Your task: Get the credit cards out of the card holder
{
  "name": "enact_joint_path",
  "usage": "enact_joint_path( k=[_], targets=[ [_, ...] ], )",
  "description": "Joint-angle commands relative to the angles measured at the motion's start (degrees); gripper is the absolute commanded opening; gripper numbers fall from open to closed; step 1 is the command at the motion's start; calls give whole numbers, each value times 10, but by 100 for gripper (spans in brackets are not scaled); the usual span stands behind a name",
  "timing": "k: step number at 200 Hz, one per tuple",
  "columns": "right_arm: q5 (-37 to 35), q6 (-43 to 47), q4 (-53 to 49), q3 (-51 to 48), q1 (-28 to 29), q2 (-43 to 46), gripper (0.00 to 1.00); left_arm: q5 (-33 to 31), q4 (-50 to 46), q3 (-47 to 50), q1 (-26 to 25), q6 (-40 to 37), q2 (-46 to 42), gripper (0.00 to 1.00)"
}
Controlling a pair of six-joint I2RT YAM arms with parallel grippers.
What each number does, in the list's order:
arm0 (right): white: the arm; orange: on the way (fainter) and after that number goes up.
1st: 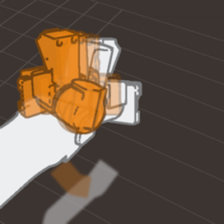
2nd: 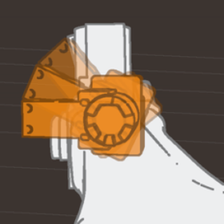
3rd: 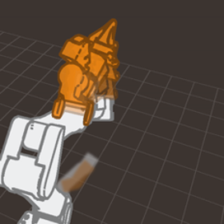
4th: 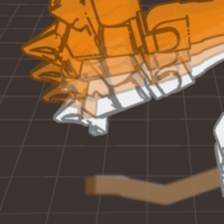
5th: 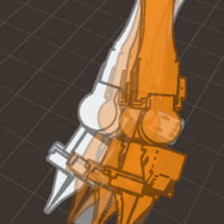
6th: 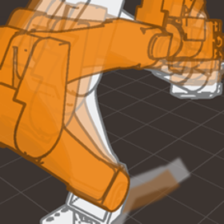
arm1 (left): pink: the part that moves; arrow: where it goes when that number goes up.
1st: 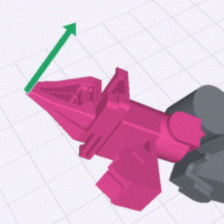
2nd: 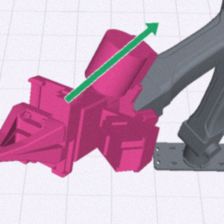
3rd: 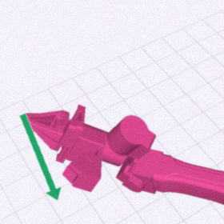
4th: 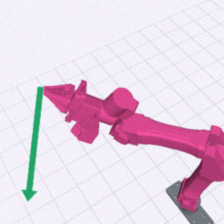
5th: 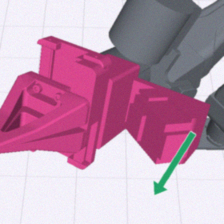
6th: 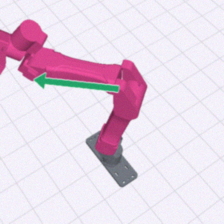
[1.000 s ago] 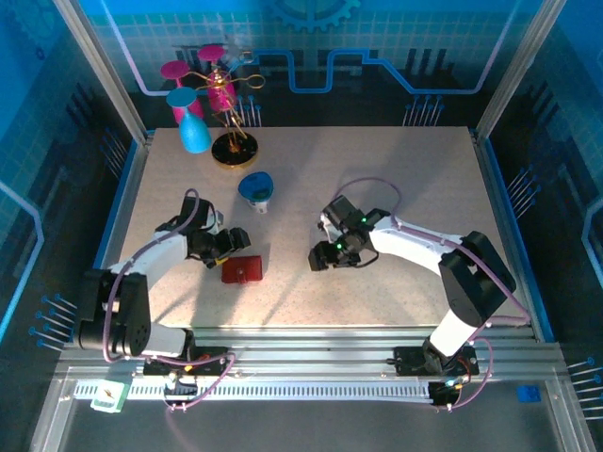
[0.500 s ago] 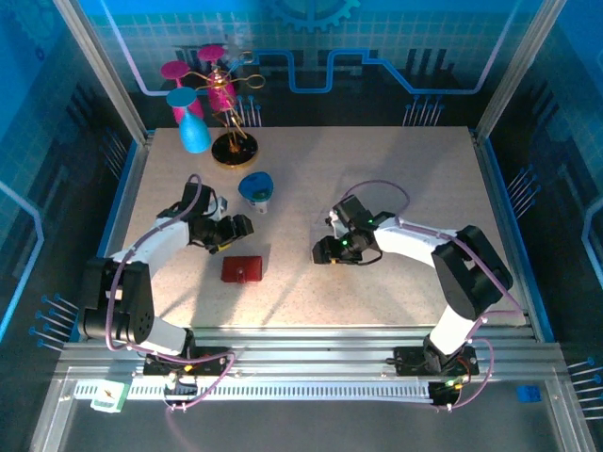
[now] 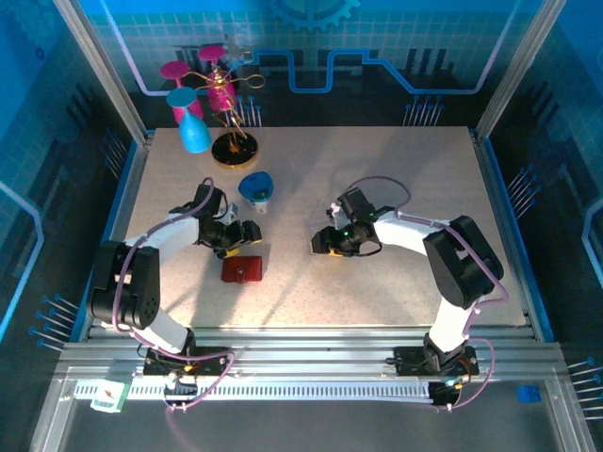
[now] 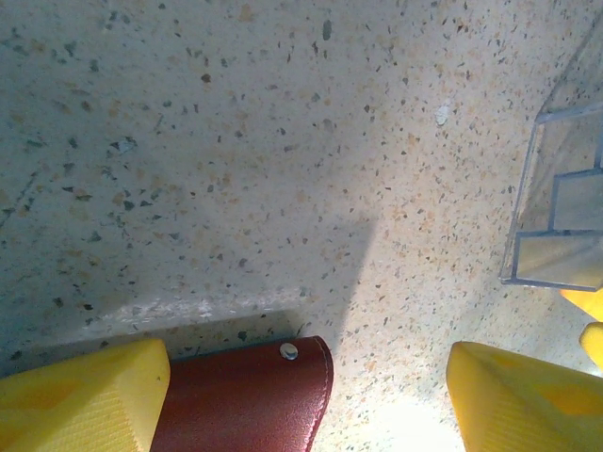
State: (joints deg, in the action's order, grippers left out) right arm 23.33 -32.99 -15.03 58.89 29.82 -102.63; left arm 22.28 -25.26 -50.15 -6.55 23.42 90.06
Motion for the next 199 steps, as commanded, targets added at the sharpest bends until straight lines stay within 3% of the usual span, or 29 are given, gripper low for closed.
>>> enact_joint_path(
  k=[1,199],
  targets=[
    [38,-7,23,20,-5,-17,57,18,-13,-5,-7,-12,6,78],
    [105,-61,97,90,19,-87,52,18,11,49,-41,37,-13,78]
  ],
)
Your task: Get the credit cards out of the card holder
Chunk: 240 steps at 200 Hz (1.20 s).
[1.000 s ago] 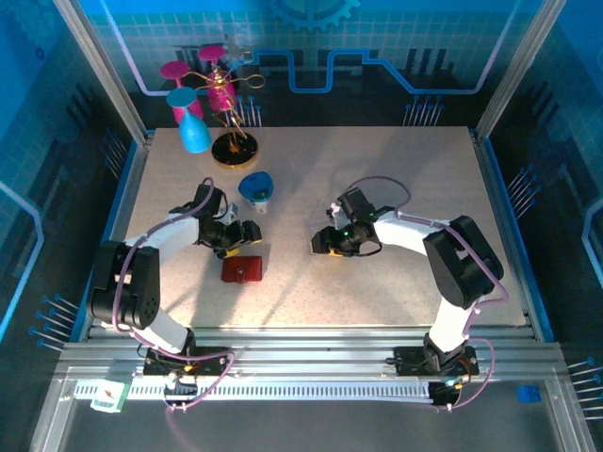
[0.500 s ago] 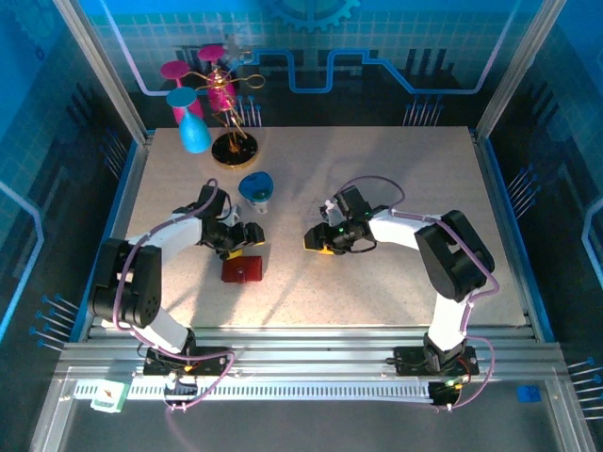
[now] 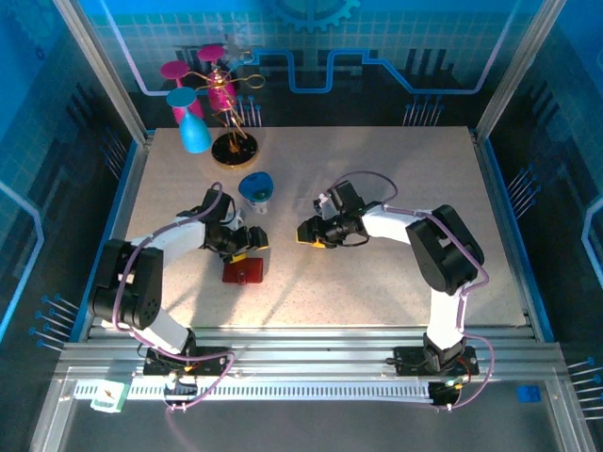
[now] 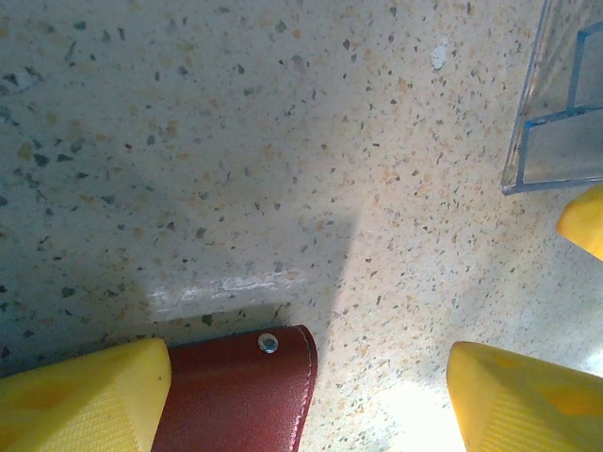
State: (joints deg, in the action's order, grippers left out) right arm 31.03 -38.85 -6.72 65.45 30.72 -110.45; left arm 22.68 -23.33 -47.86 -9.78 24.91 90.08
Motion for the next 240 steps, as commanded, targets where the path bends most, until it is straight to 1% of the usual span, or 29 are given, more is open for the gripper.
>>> enact_joint_path(
  k=[1,20,50,83,104,121,150,175,194,240],
  targets=[
    [28,-3,14,24,10,-9,52,14,-8,26,-8,23,-13,78],
    [29,5,4,23,8,10,52,14,-2,36,-11,31,-17,79],
    [-5,42,-59,29,1,51,53,15,1,49,-16,40,-25,79],
    [-86,92,-159,62,-8,87,53,13,2,69,-21,53,-42,79],
    [-162,124,-221,96,-14,93,53,10,5,84,-23,65,-60,79],
    [-212,152,-258,128,-23,81,52,8,10,97,-26,74,-74,79],
    [-272,181,-300,191,-39,43,52,5,15,116,-28,86,-91,79],
    [-328,200,-341,262,-40,-5,55,1,14,126,-29,91,-106,79],
    [-356,208,-353,300,-41,-37,57,-2,15,131,-29,93,-113,80],
    [-388,211,-380,370,-49,-105,57,-3,16,134,-29,95,-114,80]
  ],
)
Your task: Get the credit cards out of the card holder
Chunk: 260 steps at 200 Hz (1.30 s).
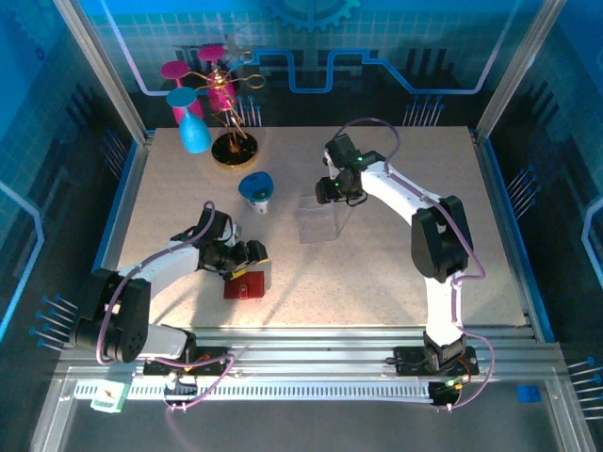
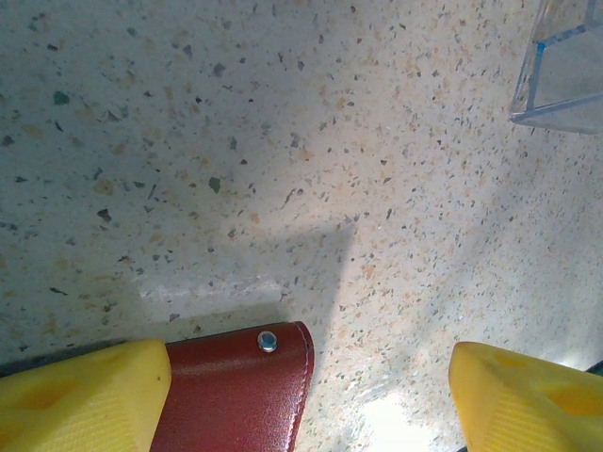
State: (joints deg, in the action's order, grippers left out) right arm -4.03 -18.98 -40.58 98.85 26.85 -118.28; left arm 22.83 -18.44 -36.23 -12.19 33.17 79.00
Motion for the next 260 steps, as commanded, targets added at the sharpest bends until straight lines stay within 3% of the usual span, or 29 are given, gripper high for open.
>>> enact_joint_path(
  k=[1,76,204,260],
  targets=[
    [-38,12,-42,37,-11,-28,57,-5,-32,18,-5,12,-3,80],
    [-39,9,-41,45,-31,-59,56,-5,-28,19,-5,13,5,80],
    [-102,0,-99,44,-44,-18,56,-5,-29,18,-5,9,7,80],
    [-23,-7,-79,5,-33,49,56,-7,-31,15,-5,7,6,80]
  ],
)
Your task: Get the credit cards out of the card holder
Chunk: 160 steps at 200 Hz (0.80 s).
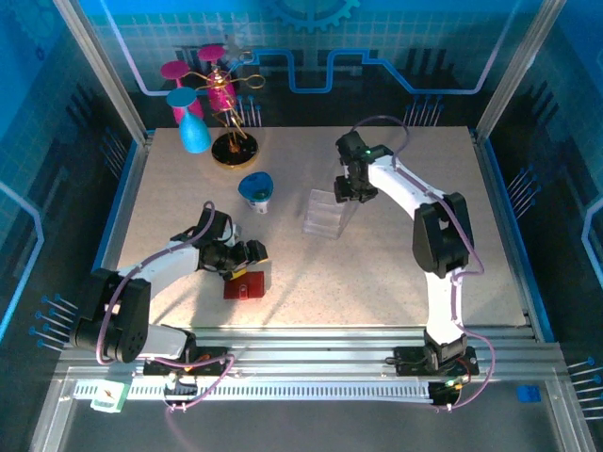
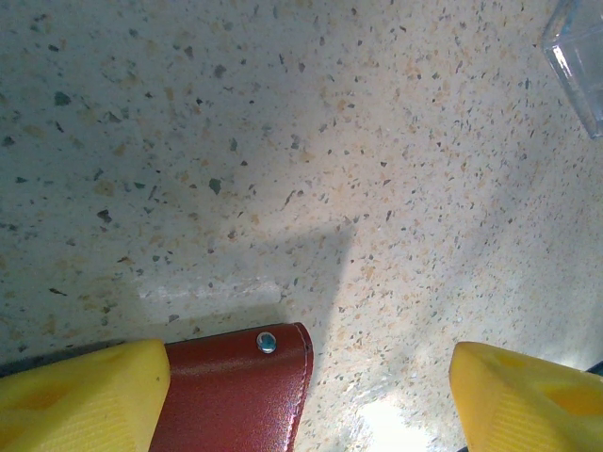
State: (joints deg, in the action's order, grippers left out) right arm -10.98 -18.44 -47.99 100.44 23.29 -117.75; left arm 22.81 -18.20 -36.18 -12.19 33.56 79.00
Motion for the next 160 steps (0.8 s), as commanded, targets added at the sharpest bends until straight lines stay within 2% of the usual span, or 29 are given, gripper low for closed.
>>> enact_joint_path(
  k=[1,17,31,50,70,108,160],
  targets=[
    [49,-13,-5,-11,2,44,56,-7,-33,14,-5,4,6,80],
    [101,-25,1,-27,6,57,54,-6,-32,14,-5,4,7,80],
    [114,-40,9,-47,17,69,54,-6,-33,14,-5,2,6,80],
    [71,-52,-11,-56,44,69,60,-8,-35,15,-5,0,7,80],
    [51,-58,-10,-78,56,66,61,-6,-33,15,-5,-1,10,80],
    [50,-61,4,-119,58,60,62,-5,-38,8,-5,-8,18,80],
    [5,-51,2,-139,55,55,62,-3,-35,3,-5,-9,28,80]
  ],
)
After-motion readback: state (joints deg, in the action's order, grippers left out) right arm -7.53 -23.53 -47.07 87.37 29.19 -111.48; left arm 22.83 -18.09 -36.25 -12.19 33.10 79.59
